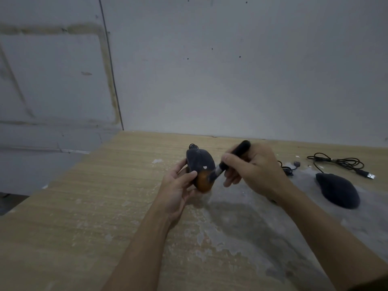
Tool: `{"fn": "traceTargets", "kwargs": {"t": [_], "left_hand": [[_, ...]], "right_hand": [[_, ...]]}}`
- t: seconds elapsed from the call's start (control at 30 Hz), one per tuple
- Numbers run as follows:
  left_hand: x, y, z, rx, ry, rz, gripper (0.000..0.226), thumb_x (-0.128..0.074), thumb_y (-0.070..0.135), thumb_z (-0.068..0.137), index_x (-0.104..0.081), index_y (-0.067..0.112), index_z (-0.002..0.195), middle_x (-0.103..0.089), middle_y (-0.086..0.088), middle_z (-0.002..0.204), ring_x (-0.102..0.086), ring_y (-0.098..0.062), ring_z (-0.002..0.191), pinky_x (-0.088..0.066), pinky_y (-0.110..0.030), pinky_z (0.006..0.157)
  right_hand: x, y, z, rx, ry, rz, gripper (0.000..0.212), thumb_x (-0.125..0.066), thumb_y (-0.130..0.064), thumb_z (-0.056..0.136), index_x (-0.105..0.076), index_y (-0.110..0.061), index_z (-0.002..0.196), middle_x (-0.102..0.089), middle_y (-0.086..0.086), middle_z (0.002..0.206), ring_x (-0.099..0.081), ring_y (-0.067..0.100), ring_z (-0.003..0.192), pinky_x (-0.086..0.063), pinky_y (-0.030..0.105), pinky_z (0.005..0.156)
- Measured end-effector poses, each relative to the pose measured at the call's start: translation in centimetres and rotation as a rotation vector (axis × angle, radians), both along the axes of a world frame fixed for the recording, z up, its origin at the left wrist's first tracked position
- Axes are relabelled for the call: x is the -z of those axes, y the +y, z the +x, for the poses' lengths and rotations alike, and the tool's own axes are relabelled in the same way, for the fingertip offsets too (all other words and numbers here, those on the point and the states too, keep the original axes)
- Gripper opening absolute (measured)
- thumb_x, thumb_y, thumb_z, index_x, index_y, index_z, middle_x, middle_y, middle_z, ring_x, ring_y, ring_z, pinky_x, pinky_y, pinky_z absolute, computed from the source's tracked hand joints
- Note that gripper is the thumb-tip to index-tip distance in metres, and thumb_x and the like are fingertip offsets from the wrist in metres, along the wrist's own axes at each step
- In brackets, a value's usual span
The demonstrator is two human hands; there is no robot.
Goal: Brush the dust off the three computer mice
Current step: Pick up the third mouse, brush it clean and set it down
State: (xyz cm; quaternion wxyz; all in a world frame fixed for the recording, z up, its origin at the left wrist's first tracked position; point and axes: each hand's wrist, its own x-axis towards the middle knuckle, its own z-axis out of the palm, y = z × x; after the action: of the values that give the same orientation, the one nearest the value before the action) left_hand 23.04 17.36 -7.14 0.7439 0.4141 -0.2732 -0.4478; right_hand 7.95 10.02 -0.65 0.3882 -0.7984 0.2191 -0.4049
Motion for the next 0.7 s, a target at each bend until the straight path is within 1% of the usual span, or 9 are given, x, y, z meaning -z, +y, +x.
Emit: {"fn": "traceTargets", "kwargs": {"t": [0.03, 0.13, 0.27, 0.37, 0.4, 0.47, 0.5, 0.6, 0.7], "left_hand": [[-0.05, 0.04, -0.05, 0.0, -0.005, -0.003, 0.048, -0.045, -0.006, 0.088, -0.043, 0.011, 0.134, -0.066, -0.008, 0.112, -0.063, -0.026, 0.102, -0.057, -0.034, 0.072], [-0.25, 0.19, -0.16, 0.01, -0.035, 0.01, 0.048, -0.045, -0.006, 0.089, -0.044, 0.014, 0.133, -0.066, -0.001, 0.111, -0.062, -0.025, 0.105, -0.056, -0.039, 0.076], [-0.24, 0.44, -0.28, 0.045, -0.141, 0.023, 0.055, -0.044, -0.008, 0.088, -0.042, 0.019, 0.136, -0.061, -0.003, 0.127, -0.062, -0.026, 0.109, -0.056, -0.043, 0.079], [-0.13, 0.37, -0.19, 0.039, -0.194, 0.014, 0.059, -0.048, -0.008, 0.086, -0.04, 0.02, 0.138, -0.057, -0.003, 0.132, -0.06, -0.024, 0.112, -0.056, -0.041, 0.081], [-0.1, 0.33, -0.12, 0.035, -0.211, 0.015, 0.061, -0.049, -0.008, 0.085, -0.039, 0.02, 0.138, -0.056, -0.003, 0.133, -0.059, -0.024, 0.113, -0.055, -0.041, 0.083], [-0.01, 0.32, 0.05, 0.036, -0.226, 0.018, 0.064, -0.049, -0.01, 0.084, -0.038, 0.021, 0.139, -0.053, -0.004, 0.136, -0.058, -0.024, 0.115, -0.054, -0.041, 0.086], [0.03, 0.3, 0.09, 0.039, -0.224, 0.016, 0.064, -0.049, -0.01, 0.084, -0.038, 0.021, 0.139, -0.052, -0.005, 0.137, -0.058, -0.024, 0.115, -0.054, -0.042, 0.087], [0.05, 0.31, 0.09, 0.041, -0.226, 0.004, 0.064, -0.052, -0.009, 0.083, -0.039, 0.021, 0.138, -0.053, -0.004, 0.137, -0.057, -0.025, 0.116, -0.054, -0.043, 0.085], [0.04, 0.39, 0.21, 0.035, -0.242, -0.004, 0.064, -0.051, -0.011, 0.082, -0.039, 0.02, 0.138, -0.052, -0.006, 0.137, -0.057, -0.026, 0.117, -0.053, -0.041, 0.087]], "right_hand": [[0.03, 0.12, 0.13, -0.003, 0.003, 0.006, 0.022, -0.055, -0.012, 0.088, -0.065, -0.005, 0.07, -0.066, 0.013, 0.06, -0.067, 0.026, 0.05, -0.055, 0.035, 0.049], [-0.09, -0.08, 0.23, 0.149, -0.134, -0.017, 0.023, -0.055, -0.013, 0.089, -0.064, -0.012, 0.068, -0.066, 0.01, 0.06, -0.067, 0.021, 0.048, -0.055, 0.031, 0.047], [0.17, 0.01, 0.38, 0.042, -0.02, 0.004, 0.021, -0.055, -0.012, 0.088, -0.065, -0.005, 0.071, -0.067, 0.015, 0.061, -0.067, 0.025, 0.05, -0.055, 0.036, 0.049], [0.31, -0.12, 0.05, 0.174, -0.1, -0.101, 0.02, -0.055, -0.014, 0.089, -0.065, -0.012, 0.071, -0.067, 0.002, 0.064, -0.068, 0.016, 0.05, -0.057, 0.037, 0.05], [0.29, -0.11, -0.05, 0.146, -0.081, -0.102, 0.019, -0.055, -0.014, 0.089, -0.065, -0.012, 0.073, -0.067, 0.001, 0.064, -0.068, 0.017, 0.051, -0.057, 0.035, 0.051], [0.33, 0.05, -0.02, 0.051, -0.021, -0.058, 0.016, -0.055, -0.012, 0.088, -0.065, -0.01, 0.076, -0.066, 0.006, 0.064, -0.068, 0.019, 0.052, -0.058, 0.033, 0.052], [0.35, 0.03, 0.03, 0.055, -0.029, -0.054, 0.016, -0.055, -0.013, 0.088, -0.065, -0.011, 0.076, -0.067, 0.008, 0.064, -0.068, 0.019, 0.053, -0.058, 0.033, 0.052], [0.12, -0.14, -0.03, 0.159, -0.121, -0.087, 0.018, -0.055, -0.014, 0.088, -0.063, -0.018, 0.073, -0.067, 0.001, 0.066, -0.069, 0.015, 0.054, -0.058, 0.035, 0.053], [-0.01, 0.17, -0.03, 0.017, -0.043, -0.015, 0.017, -0.055, -0.012, 0.089, -0.064, -0.015, 0.075, -0.066, 0.005, 0.063, -0.069, 0.021, 0.054, -0.057, 0.034, 0.054]]}}
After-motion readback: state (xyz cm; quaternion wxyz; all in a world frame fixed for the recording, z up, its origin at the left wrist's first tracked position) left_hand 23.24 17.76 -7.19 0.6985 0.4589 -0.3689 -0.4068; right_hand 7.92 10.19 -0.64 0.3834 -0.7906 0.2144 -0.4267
